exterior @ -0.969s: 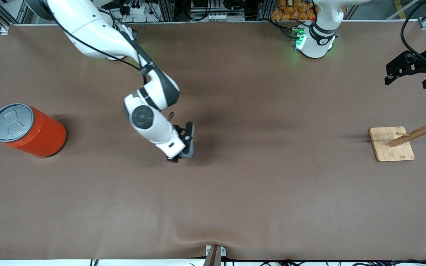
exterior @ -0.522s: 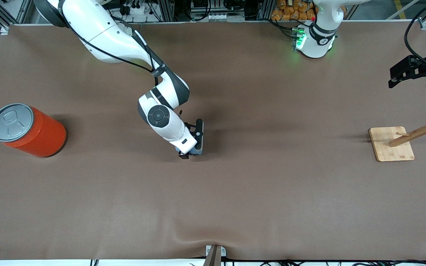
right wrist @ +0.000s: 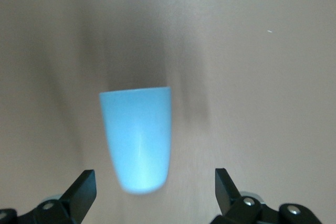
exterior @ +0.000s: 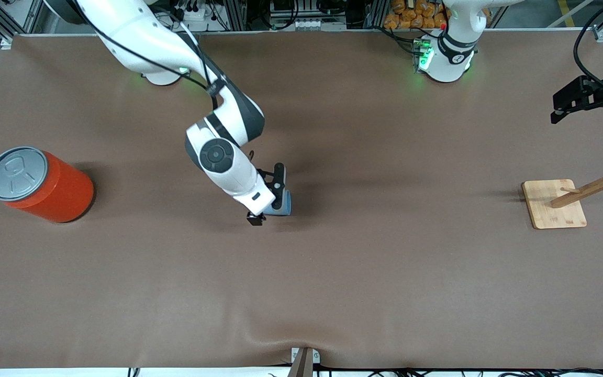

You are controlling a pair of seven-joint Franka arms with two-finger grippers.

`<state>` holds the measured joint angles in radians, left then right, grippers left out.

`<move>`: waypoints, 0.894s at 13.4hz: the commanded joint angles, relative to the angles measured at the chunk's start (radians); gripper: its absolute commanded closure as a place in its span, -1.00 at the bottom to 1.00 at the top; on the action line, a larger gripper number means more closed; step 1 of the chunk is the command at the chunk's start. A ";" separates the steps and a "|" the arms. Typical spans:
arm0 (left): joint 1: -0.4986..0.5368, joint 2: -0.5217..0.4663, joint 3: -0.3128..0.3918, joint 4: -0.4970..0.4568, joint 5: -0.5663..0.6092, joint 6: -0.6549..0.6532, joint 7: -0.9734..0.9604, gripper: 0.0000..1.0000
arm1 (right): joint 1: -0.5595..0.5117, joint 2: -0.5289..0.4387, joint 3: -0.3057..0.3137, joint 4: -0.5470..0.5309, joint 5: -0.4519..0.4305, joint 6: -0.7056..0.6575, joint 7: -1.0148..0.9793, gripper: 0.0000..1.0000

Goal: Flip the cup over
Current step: 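Carry the blue cup with the right gripper toward the table middle, then release the cup on its side and withdraw the right gripper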

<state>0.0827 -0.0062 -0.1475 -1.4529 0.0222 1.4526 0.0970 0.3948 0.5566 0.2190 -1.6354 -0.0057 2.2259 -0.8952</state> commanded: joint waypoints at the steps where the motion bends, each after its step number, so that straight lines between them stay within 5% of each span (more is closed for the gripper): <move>1: -0.001 0.008 -0.003 0.013 -0.007 -0.008 0.012 -1.00 | -0.031 -0.145 0.002 -0.031 0.003 -0.127 0.161 -1.00; 9: -0.043 0.123 -0.021 -0.021 -0.228 0.021 0.027 -1.00 | -0.305 -0.446 -0.021 -0.032 0.001 -0.413 0.417 -1.00; 12: -0.049 0.204 -0.021 -0.027 -0.333 0.069 0.030 -1.00 | -0.303 -0.495 -0.188 -0.029 0.003 -0.474 0.417 -1.00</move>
<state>0.0329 0.1482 -0.1683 -1.4841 -0.2504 1.4906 0.1175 0.0863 0.1023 0.1030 -1.6343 -0.0061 1.7738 -0.5004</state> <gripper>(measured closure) 0.000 0.000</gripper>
